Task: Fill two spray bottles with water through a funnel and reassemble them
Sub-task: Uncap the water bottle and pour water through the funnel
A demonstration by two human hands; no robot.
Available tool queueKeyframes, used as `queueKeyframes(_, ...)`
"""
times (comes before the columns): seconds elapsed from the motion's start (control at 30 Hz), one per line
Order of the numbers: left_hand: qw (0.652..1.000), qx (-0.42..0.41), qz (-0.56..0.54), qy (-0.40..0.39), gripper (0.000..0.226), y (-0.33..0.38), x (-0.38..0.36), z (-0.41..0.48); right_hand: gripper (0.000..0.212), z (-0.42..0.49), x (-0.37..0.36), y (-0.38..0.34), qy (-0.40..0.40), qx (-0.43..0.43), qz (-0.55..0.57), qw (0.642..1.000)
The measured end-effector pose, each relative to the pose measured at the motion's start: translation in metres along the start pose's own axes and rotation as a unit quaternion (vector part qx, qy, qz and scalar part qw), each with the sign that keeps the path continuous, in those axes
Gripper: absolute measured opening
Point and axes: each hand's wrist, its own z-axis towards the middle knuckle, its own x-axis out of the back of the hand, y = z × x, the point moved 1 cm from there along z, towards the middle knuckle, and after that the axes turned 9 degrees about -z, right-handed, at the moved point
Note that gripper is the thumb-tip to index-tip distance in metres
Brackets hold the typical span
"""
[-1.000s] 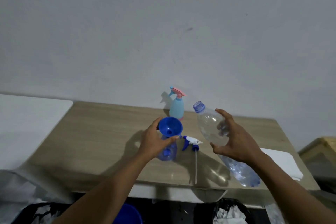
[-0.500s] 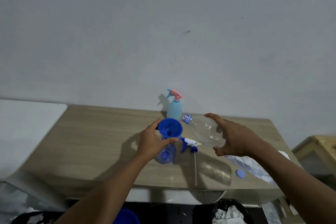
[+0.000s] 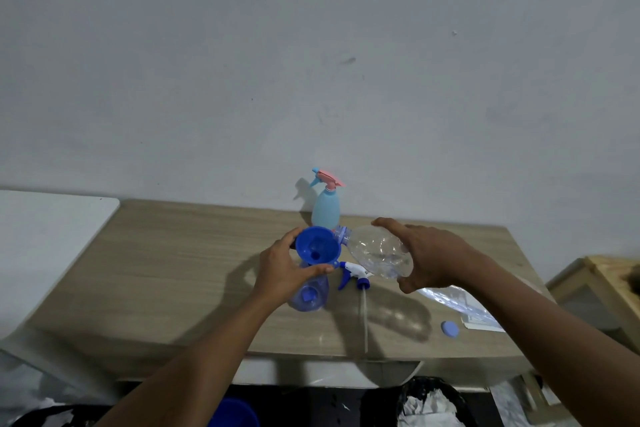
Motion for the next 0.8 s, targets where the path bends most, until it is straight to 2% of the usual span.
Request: queueKeyframes(0.8, 1.000, 0.012, 0.009, -0.009, 0.074, 0.002, 0.001, 0.000, 0.114, 0.013, 0.005, 0.002, -0.001, 0.026, -0.076, 0.997)
